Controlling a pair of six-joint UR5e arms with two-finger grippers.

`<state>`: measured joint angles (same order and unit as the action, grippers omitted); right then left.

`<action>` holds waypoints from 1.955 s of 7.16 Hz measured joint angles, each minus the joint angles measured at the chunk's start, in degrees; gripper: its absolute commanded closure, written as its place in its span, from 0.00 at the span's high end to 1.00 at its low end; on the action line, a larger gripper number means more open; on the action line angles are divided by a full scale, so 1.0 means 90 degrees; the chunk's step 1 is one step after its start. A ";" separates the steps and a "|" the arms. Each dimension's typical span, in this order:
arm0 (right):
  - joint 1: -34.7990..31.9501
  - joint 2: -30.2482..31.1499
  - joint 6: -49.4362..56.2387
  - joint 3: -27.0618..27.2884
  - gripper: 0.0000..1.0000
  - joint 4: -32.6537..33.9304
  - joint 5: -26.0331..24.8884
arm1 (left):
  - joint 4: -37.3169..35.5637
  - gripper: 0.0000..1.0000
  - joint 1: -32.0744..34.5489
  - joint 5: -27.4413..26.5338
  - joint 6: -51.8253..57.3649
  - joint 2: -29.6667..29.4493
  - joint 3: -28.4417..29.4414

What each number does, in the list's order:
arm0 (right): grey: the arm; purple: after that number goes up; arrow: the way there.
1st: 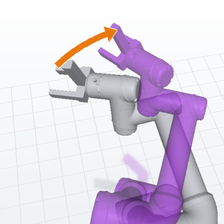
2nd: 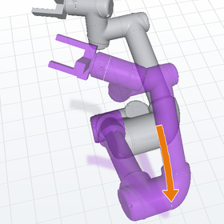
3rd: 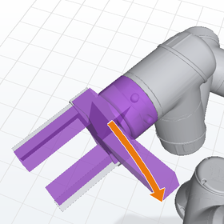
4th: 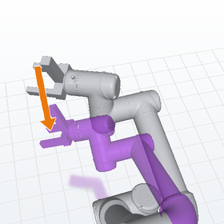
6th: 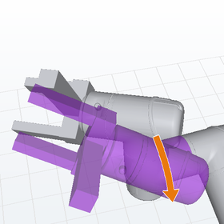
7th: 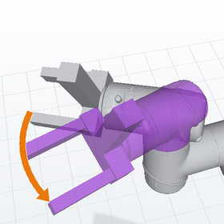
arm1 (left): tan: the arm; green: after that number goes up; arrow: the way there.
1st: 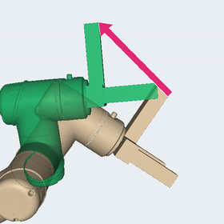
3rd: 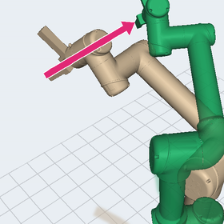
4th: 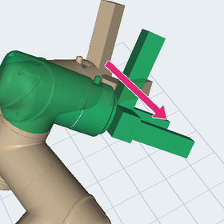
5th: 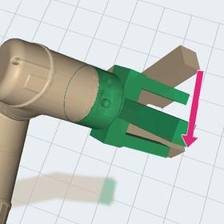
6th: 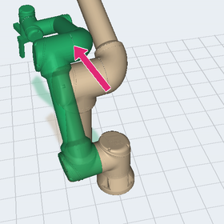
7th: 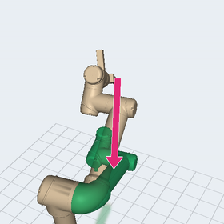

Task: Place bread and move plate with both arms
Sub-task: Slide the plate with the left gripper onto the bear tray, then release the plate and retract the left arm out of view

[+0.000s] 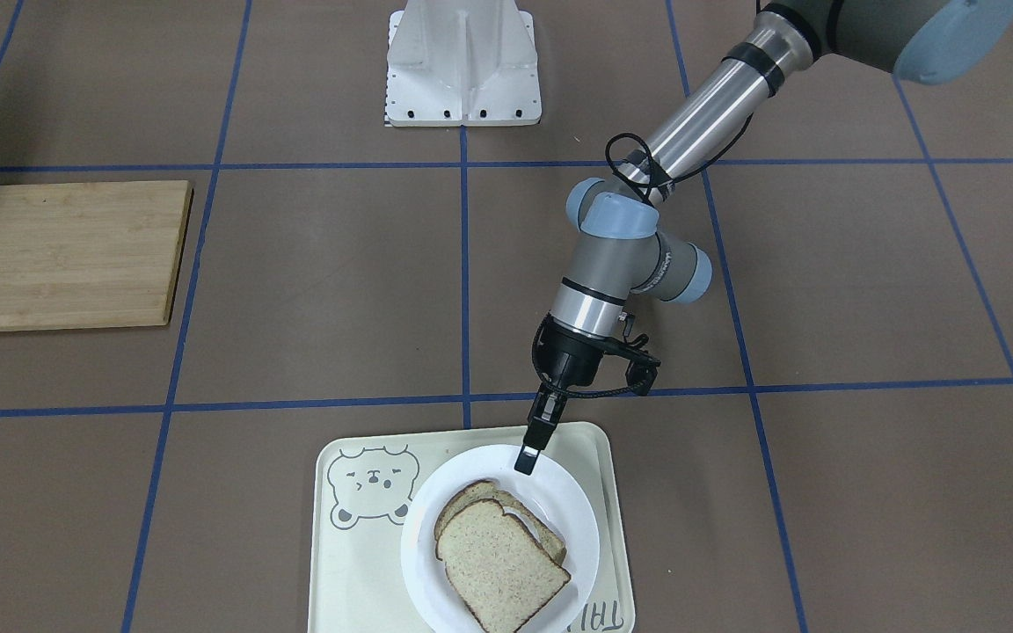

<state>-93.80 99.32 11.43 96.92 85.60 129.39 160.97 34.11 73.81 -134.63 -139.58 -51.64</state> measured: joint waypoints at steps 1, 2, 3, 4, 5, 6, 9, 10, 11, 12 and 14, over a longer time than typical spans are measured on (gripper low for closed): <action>0.0003 -0.0005 0.0002 -0.0004 1.00 0.0000 -0.0003 | -0.0050 0.95 -0.0059 -0.0040 0.0026 -0.0066 0.0080; 0.0005 -0.0009 0.0006 -0.0009 1.00 0.0000 -0.0003 | -0.0131 0.99 -0.0119 -0.0031 0.0107 -0.0086 0.0096; 0.0009 -0.0010 0.0008 -0.0013 1.00 0.0001 -0.0004 | -0.0180 0.99 -0.0208 0.0006 0.0446 -0.0096 0.0059; 0.0011 -0.0016 0.0009 -0.0015 1.00 0.0001 -0.0010 | -0.0201 0.99 -0.0305 0.0075 0.1065 -0.0082 -0.0070; 0.0011 -0.0035 0.0010 -0.0019 1.00 0.0000 -0.0016 | -0.0281 0.99 -0.0300 0.0311 0.1639 -0.0037 -0.0374; 0.0012 -0.0066 0.0010 -0.0037 1.00 0.0000 -0.0019 | -0.0603 0.99 -0.0192 0.0741 0.1961 0.0075 -0.0893; 0.0013 -0.0146 0.0001 -0.0149 1.00 0.0000 -0.0021 | -0.2818 0.99 0.0277 0.2582 0.3169 0.0909 -0.3273; 0.0013 -0.0152 -0.0002 -0.0159 1.00 0.0000 -0.0021 | -0.3680 0.99 0.0342 0.2870 0.4407 0.1339 -0.4059; 0.0012 -0.0155 -0.0006 -0.0161 1.00 0.0001 -0.0021 | -0.4722 0.99 0.0411 0.2993 0.6200 0.1851 -0.4908; 0.0012 -0.0156 -0.0007 -0.0163 1.00 -0.0001 -0.0023 | -0.5730 0.99 0.0580 0.3038 0.7779 0.2193 -0.5503; 0.0012 -0.0157 -0.0001 -0.0180 1.00 -0.0008 -0.0043 | -0.7314 0.99 0.1345 0.3182 1.0312 0.2560 -0.5871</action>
<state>-93.69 97.91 11.42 95.30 85.53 129.00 95.14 46.22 102.45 -41.83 -116.53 -104.48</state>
